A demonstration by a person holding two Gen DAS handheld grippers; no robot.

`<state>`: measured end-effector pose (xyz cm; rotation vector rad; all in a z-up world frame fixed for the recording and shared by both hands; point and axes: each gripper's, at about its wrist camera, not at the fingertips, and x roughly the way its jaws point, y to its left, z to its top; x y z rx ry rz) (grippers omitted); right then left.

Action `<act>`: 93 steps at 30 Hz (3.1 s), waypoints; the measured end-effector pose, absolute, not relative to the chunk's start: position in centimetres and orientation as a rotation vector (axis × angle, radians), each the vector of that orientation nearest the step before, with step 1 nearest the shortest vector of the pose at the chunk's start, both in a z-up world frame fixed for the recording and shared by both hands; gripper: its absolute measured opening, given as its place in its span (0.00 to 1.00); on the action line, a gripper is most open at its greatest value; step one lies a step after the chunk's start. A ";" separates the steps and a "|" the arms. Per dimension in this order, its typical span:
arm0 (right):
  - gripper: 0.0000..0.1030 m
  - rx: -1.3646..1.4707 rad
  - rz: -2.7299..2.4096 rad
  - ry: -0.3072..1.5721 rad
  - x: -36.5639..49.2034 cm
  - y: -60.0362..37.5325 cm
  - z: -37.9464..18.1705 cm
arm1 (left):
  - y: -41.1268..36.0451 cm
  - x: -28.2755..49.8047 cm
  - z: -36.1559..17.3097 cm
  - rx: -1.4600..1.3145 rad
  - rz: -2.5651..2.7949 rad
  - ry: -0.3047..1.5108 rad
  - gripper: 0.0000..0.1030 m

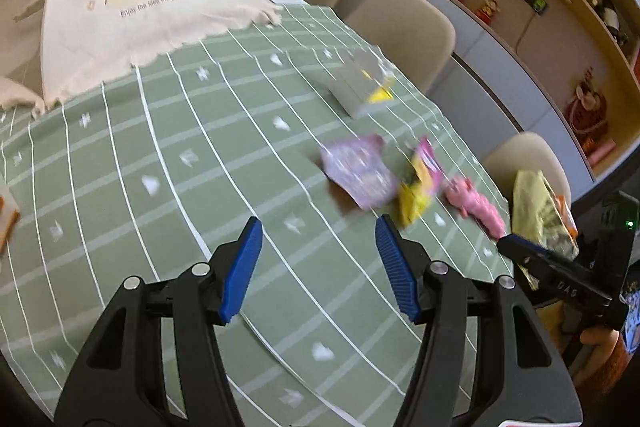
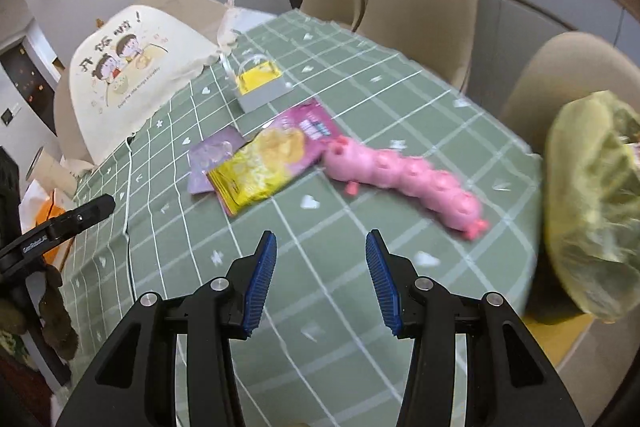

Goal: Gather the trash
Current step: 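Move both tools back over the table toward the remaining wrappers, then grasp the pink snack bag with the right gripper while the left grasps the purple wrapper, then carry both wrappers to the yellow bag and open both grippers over it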

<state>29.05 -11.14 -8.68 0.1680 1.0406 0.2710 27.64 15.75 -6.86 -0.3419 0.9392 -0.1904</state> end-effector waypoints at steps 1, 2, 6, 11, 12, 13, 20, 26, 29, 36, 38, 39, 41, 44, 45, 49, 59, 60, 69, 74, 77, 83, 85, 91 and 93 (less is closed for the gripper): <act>0.43 0.195 0.271 1.047 29.9 -10.6 -9.1 | 16.3 28.2 -6.9 -0.345 -0.184 0.932 0.54; 0.43 0.215 0.270 1.049 30.4 -10.2 -9.5 | 16.7 28.7 -7.0 -0.348 -0.177 0.928 0.54; 0.43 0.286 0.277 1.067 33.6 -8.0 -11.6 | 18.3 30.3 -7.8 -0.360 -0.155 0.927 0.54; 0.43 0.322 0.196 1.063 36.8 -7.2 -13.2 | 19.4 31.7 -8.8 -0.387 -0.144 0.937 0.54; 0.43 0.318 0.188 1.064 37.5 -7.0 -13.5 | 19.5 31.9 -9.1 -0.391 -0.144 0.940 0.54; 0.43 0.306 0.188 1.048 37.8 -6.9 -13.5 | 19.6 32.1 -9.3 -0.392 -0.146 0.944 0.54; 0.15 0.208 0.322 1.061 39.6 -5.9 -13.9 | 18.6 33.1 -10.6 -0.384 -0.183 0.983 0.54; 0.09 0.134 0.343 1.052 35.9 -7.9 -12.7 | 15.6 34.0 -11.2 -0.313 -0.287 1.019 0.54; 0.09 0.101 0.317 1.045 33.7 -9.2 -12.1 | 14.1 34.5 -11.1 -0.306 -0.334 1.015 0.54; 0.09 0.155 0.261 1.062 29.7 -13.4 -12.4 | 11.3 36.9 -11.1 -0.216 -0.333 0.993 0.54; 0.09 0.163 0.254 1.059 29.3 -13.8 -12.4 | 10.7 37.7 -11.7 -0.183 -0.326 1.007 0.54; 0.09 0.166 0.251 1.058 29.1 -14.1 -12.4 | 10.4 38.0 -12.0 -0.173 -0.322 1.021 0.54; 0.09 0.165 0.244 1.055 28.8 -14.3 -12.4 | 9.7 37.6 -12.2 -0.176 -0.345 1.037 0.54; 0.09 0.174 0.234 1.064 28.7 -14.6 -12.6 | 9.0 36.3 -11.9 -0.201 -0.398 1.051 0.54; 0.09 0.182 0.231 1.072 28.6 -14.8 -12.9 | 8.8 36.1 -11.7 -0.201 -0.405 1.052 0.54; 0.09 0.197 0.232 1.083 28.4 -14.9 -13.2 | 8.1 35.2 -11.3 -0.176 -0.420 1.054 0.54; 0.09 0.206 0.219 1.078 28.2 -15.0 -13.6 | 8.8 36.8 -12.0 -0.105 -0.359 1.012 0.54; 0.10 0.211 0.220 1.078 28.2 -15.0 -13.6 | 8.6 37.0 -12.1 -0.095 -0.361 1.014 0.54; 0.10 0.205 0.246 1.076 28.1 -14.7 -13.2 | 7.5 37.0 -12.3 -0.065 -0.284 1.020 0.17; 0.09 0.162 0.285 1.059 27.1 -13.3 -12.1 | 7.8 34.5 -12.2 -0.161 -0.310 1.074 0.05; 0.09 0.122 0.302 1.030 25.9 -12.6 -10.8 | 8.0 32.5 -11.5 -0.197 -0.314 1.070 0.02; 0.09 0.121 0.300 0.963 23.1 -13.2 -7.7 | 8.5 29.0 -8.3 -0.227 -0.331 1.011 0.01; 0.09 0.139 0.297 0.940 21.8 -13.7 -6.6 | 8.6 27.9 -7.1 -0.222 -0.335 0.988 0.00; 0.09 0.175 0.269 0.849 18.5 -15.9 -3.0 | 8.2 24.9 -2.4 -0.197 -0.356 0.901 0.00; 0.09 0.179 0.259 0.806 17.4 -16.8 -1.4 | 7.7 24.0 -0.7 -0.194 -0.367 0.868 0.00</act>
